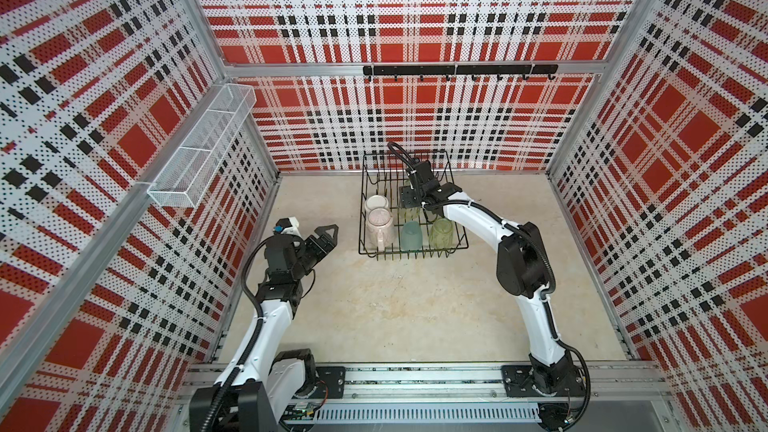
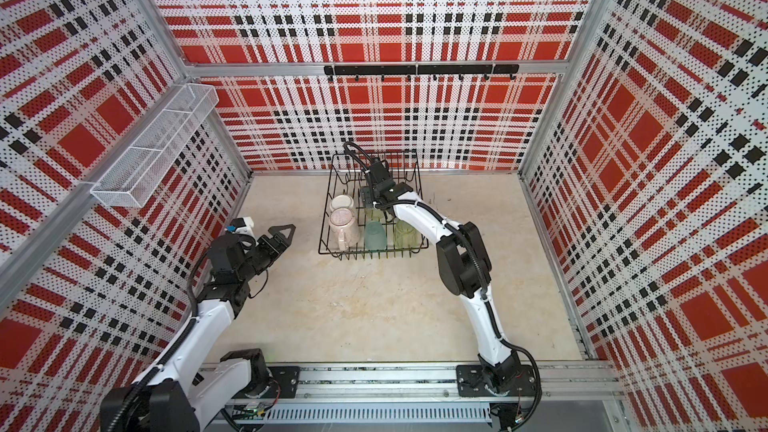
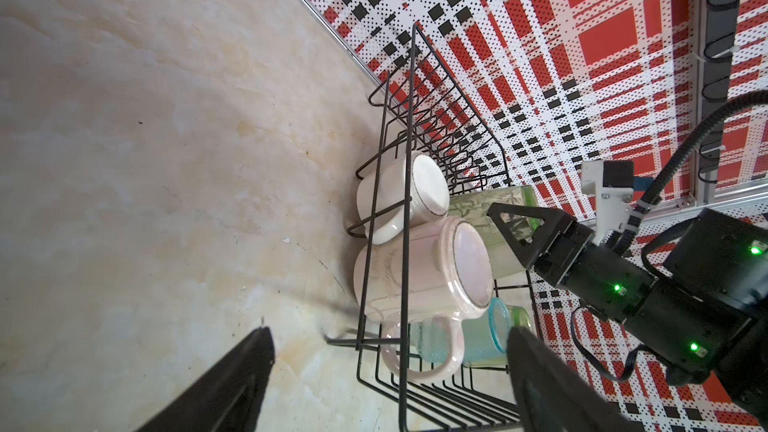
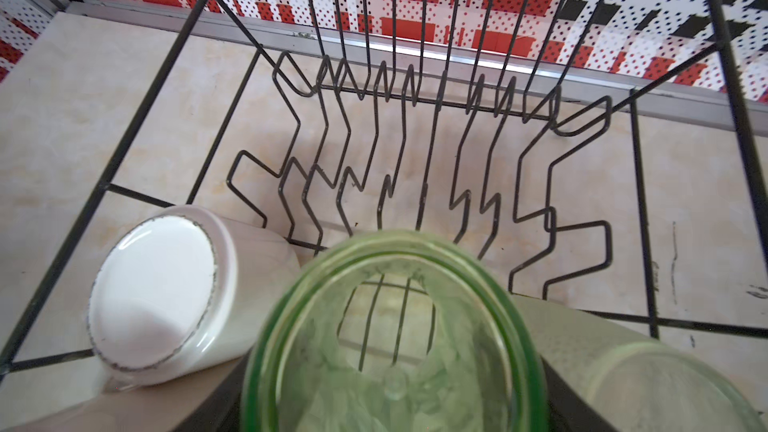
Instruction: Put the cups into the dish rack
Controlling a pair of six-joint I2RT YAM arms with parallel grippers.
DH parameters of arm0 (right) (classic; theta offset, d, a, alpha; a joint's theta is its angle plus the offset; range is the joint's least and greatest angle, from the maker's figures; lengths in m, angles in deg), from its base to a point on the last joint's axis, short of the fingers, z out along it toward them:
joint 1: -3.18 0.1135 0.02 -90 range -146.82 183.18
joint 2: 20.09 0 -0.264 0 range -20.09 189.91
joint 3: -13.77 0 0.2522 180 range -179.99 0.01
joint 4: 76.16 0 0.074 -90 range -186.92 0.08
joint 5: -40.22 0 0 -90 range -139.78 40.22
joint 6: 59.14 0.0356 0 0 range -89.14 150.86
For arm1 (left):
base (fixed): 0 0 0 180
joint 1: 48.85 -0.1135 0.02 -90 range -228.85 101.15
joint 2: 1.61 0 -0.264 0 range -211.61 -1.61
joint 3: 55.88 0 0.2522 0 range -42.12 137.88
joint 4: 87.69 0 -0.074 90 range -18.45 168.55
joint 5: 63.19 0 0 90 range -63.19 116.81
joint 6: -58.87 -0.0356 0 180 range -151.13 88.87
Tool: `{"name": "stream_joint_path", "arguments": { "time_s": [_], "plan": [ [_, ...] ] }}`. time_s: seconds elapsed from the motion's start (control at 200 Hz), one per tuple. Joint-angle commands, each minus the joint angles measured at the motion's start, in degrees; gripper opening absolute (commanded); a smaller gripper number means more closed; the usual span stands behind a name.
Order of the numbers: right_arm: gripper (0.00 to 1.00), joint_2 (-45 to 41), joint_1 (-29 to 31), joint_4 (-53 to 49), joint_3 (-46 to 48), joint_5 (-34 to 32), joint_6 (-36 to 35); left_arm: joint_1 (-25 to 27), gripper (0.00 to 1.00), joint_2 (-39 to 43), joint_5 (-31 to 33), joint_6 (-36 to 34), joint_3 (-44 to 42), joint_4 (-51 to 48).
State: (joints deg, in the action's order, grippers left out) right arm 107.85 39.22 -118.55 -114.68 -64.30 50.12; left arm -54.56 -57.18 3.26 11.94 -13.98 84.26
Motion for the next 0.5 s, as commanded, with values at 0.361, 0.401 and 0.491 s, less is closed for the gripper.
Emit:
{"name": "stream_joint_path", "arguments": {
  "time_s": [0.361, 0.401, 0.491],
  "plan": [
    [0.69, 3.5, 1.2, -1.2, -5.9, 0.3, -1.3, -0.6, 0.91, 0.0, -0.8, 0.2, -1.1, 2.1],
    [0.69, 3.7, 1.2, -1.5, -6.0, 0.0, -1.5, -0.5, 0.91, 0.0, -0.8, 0.3, -1.2, 2.3],
    [0.70, 4.2, 1.3, -2.3, -6.2, -1.1, -2.0, -0.6, 0.91, -0.3, -1.0, 0.3, -1.2, 2.5]
  ]
}}
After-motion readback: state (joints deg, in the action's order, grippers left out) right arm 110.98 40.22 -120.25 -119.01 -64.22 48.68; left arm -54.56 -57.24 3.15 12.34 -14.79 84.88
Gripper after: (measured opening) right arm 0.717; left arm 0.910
